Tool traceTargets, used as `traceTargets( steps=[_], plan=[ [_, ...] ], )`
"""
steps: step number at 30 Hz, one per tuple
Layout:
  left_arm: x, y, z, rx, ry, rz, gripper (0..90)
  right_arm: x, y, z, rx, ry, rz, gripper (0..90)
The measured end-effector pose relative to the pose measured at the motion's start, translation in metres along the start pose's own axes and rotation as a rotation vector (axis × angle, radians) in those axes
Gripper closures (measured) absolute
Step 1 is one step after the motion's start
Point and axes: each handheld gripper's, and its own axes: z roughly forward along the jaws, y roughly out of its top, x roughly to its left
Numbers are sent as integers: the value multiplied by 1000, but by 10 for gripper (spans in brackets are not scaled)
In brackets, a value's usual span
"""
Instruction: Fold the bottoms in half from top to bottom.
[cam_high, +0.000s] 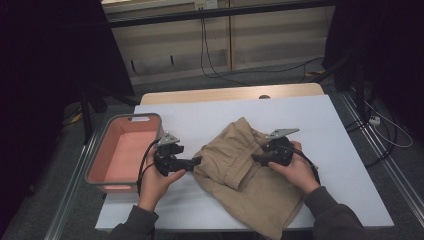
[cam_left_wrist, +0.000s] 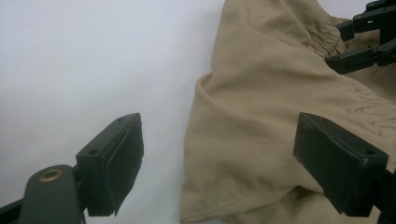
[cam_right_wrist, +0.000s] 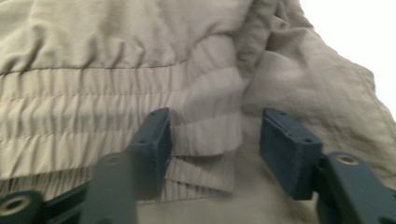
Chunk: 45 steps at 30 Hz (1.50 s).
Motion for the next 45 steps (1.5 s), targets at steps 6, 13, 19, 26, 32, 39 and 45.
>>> traceTargets(
  steps=[6,13,19,26,32,39,45],
  plan=[
    [0,0,0,-2,-3,-5,161,-2,-4,4,-17,17,47,417],
    [0,0,1,-1,-2,-8,161,-2,-6,5,-30,79,91,647],
    [-1,1,0,-8,-4,-6,162,5,-2,2,-27,34,42,768],
    [2,1,-2,-12,3,-8,161,4,2,-10,-38,28,13,781],
    [1,2,-4,-14,6,-3,161,0,4,-34,-62,50,14,781],
    [2,3,-6,-25,13,-6,160,-6,0,-51,-65,60,8,780],
    [2,3,-5,-27,13,-4,157,-11,-8,-60,-64,57,-5,780]
  ],
)
